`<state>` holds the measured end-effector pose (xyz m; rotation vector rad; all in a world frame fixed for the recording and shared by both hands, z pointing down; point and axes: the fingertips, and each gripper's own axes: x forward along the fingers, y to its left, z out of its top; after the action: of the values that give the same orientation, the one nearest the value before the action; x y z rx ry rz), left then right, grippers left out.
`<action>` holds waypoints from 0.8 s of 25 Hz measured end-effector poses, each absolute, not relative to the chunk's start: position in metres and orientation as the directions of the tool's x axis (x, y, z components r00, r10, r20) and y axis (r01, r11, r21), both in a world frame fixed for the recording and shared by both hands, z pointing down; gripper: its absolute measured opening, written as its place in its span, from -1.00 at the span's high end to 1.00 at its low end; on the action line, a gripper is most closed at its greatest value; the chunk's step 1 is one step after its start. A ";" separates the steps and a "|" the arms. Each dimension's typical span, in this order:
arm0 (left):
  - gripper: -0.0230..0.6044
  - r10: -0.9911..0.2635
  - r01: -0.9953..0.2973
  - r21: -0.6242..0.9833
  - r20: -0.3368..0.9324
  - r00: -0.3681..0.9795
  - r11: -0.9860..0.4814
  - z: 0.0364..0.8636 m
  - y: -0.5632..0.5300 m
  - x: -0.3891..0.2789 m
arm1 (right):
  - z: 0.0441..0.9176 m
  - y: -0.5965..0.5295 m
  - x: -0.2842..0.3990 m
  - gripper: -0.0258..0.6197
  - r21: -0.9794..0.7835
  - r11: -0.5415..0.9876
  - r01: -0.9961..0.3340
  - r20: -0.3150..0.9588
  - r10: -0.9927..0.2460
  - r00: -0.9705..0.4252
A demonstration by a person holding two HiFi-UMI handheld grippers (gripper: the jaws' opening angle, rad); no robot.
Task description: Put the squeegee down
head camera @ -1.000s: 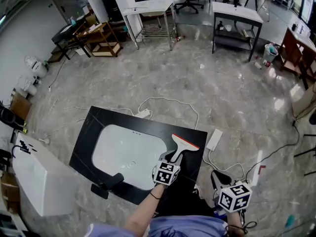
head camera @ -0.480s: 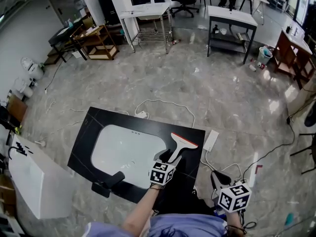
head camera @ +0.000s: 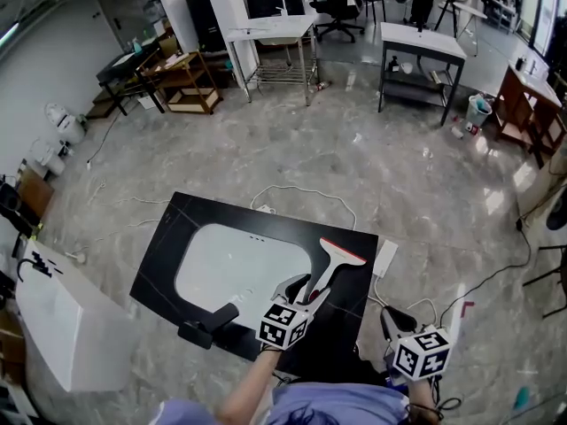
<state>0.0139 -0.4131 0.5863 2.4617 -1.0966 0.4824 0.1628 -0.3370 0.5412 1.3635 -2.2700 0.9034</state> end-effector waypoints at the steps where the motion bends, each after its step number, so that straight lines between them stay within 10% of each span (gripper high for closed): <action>1: 0.16 -0.621 -0.753 0.214 0.450 0.642 -0.622 0.579 -0.406 0.013 | 0.541 -0.336 0.160 0.86 -0.343 0.338 -0.876 0.576 -0.661 -0.481; 20: 0.49 -0.634 -0.717 0.207 0.351 0.689 -0.666 0.520 -0.288 -0.049 | 0.530 -0.271 0.071 0.86 -0.327 0.366 -0.871 0.549 -0.677 -0.490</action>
<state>-0.0491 -0.2883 0.5199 2.5738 -1.0640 0.3571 0.0707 -0.2708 0.5302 1.3633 -2.3108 0.8499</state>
